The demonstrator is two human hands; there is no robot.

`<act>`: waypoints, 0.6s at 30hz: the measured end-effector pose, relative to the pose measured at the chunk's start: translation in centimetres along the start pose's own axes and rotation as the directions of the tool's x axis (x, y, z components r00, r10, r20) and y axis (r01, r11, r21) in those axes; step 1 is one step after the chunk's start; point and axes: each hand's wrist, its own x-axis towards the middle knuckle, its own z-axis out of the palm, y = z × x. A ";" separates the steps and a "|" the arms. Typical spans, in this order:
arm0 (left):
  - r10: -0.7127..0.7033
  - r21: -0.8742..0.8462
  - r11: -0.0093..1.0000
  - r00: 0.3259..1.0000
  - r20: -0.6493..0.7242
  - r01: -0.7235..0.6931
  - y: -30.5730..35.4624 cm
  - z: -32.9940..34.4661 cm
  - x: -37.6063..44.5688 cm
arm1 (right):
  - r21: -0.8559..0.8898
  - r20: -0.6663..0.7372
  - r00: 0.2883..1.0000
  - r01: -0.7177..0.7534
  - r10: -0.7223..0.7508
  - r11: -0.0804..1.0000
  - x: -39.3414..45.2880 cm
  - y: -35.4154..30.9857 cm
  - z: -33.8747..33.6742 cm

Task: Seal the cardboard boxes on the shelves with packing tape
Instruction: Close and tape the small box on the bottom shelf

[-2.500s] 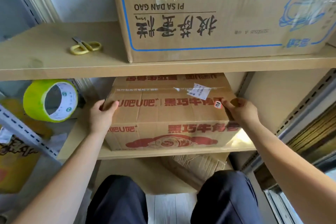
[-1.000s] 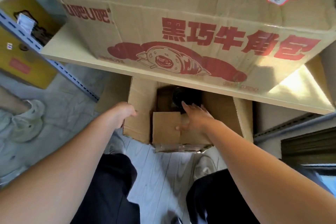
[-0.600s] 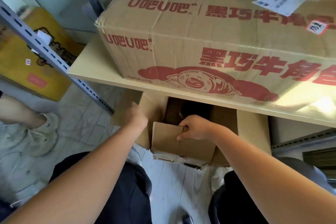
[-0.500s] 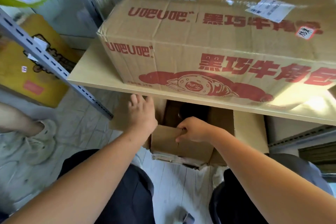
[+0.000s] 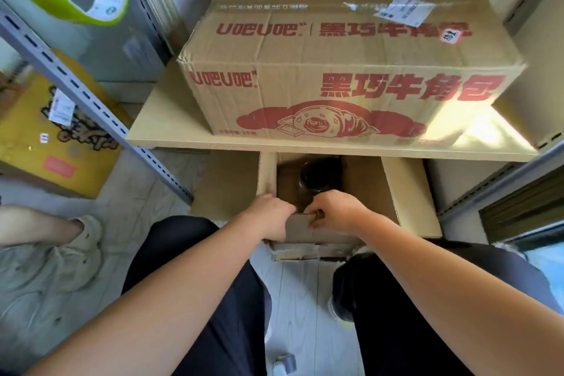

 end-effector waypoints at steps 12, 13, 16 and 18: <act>-0.173 -0.268 0.953 0.979 -0.108 0.139 0.4 1.4 -0.4 | -0.084 0.167 0.969 -0.169 0.181 0.982 -2.6 -0.2 -1.3; -0.171 -0.295 0.946 0.980 -0.102 0.134 0.1 1.7 -0.4 | -0.096 0.191 0.969 -0.141 0.157 0.985 -2.1 -0.6 -1.3; -0.128 -0.385 0.919 0.988 -0.087 0.085 -0.6 1.8 0.4 | -0.107 0.237 0.963 -0.105 0.128 0.989 -0.5 -1.3 -1.5; -0.097 -0.439 0.897 0.990 -0.098 0.045 -0.5 1.3 1.1 | -0.087 0.245 0.961 -0.109 0.127 0.990 0.5 -1.5 -1.7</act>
